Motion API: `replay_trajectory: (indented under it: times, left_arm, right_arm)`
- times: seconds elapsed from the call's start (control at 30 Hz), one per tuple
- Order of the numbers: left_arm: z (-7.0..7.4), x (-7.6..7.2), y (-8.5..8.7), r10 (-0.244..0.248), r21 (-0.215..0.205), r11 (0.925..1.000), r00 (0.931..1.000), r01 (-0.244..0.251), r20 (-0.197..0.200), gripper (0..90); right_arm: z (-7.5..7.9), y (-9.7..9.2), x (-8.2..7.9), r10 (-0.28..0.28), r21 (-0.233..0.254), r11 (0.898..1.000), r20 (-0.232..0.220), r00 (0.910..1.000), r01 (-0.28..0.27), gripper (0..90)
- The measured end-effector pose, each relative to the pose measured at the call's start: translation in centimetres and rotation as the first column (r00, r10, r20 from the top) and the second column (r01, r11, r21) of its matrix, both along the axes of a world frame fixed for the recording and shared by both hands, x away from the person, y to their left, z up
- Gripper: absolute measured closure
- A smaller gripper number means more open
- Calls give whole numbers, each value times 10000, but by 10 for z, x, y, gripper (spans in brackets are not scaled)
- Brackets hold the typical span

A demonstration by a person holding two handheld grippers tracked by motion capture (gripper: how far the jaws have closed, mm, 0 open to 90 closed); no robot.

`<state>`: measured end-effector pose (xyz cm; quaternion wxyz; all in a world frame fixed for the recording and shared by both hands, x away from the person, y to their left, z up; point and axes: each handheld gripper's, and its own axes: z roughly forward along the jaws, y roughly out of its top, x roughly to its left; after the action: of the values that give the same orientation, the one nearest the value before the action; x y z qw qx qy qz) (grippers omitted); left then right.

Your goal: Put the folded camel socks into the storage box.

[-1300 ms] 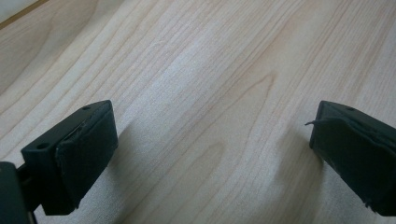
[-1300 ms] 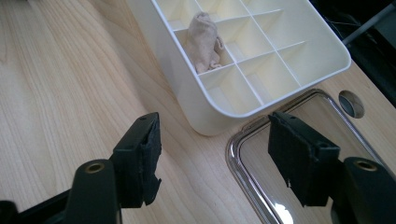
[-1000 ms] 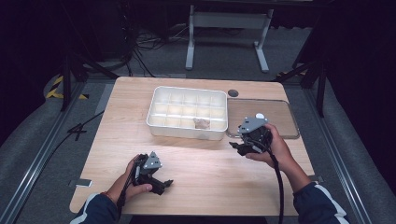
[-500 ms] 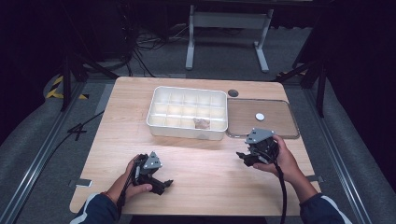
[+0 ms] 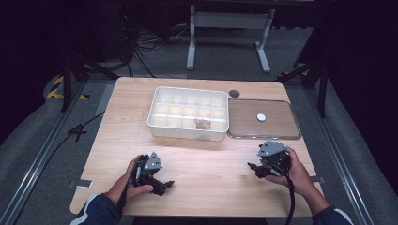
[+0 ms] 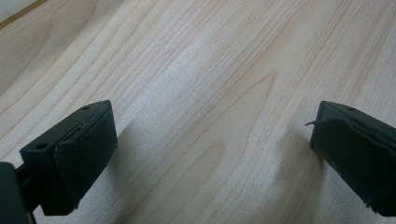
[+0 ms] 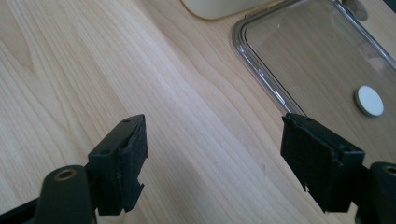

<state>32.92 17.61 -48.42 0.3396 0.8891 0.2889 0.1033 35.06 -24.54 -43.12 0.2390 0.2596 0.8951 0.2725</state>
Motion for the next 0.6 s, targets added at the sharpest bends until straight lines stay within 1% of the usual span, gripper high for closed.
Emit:
replay_trajectory:
  times: [0.13, 0.2, 0.27, 0.33, 0.4, 0.43, 0.57, 0.6]
  left_arm:
    - [0, 0, 0, 1, 1, 10000, 10000, -1, 2, 8]
    - [0, 0, 0, 8, -1, 10000, 10000, -8, -2, 8]
    - [0, 0, 0, 10, 1, 10000, 10000, -10, -1, 8]
    - [0, 0, 0, 17, 1, 10000, 10000, -17, -3, 8]
    - [0, 0, 0, 21, 17, 10000, 10000, -21, -2, 8]
    - [0, 0, 0, 21, 28, 10000, 10000, -21, -8, 8]
    - [0, 0, 0, 39, 27, 10000, 10000, -39, -6, 8]
    - [0, 0, 0, 40, 26, 10000, 10000, -40, -5, 8]
  right_arm:
    - [-5, -13, -6, 68, 403, 9992, -34, 10000, -66, 250]
    - [-8, -19, -9, -32, 495, 9988, -38, 10000, 34, 253]
    - [-12, -24, -11, 62, 713, 9974, -182, 9998, -49, 247]
    - [-18, -28, -13, 44, 720, 9974, -300, 9995, -22, 244]
    - [-23, -33, -16, 202, 837, 9964, -563, 9982, -154, 243]
    - [-26, -35, -17, 228, 908, 9957, -582, 9980, -174, 244]
    - [-33, -46, -22, 154, 1391, 9903, -831, 9964, -37, 244]
    - [-35, -50, -23, 114, 1515, 9885, -790, 9968, 7, 244]
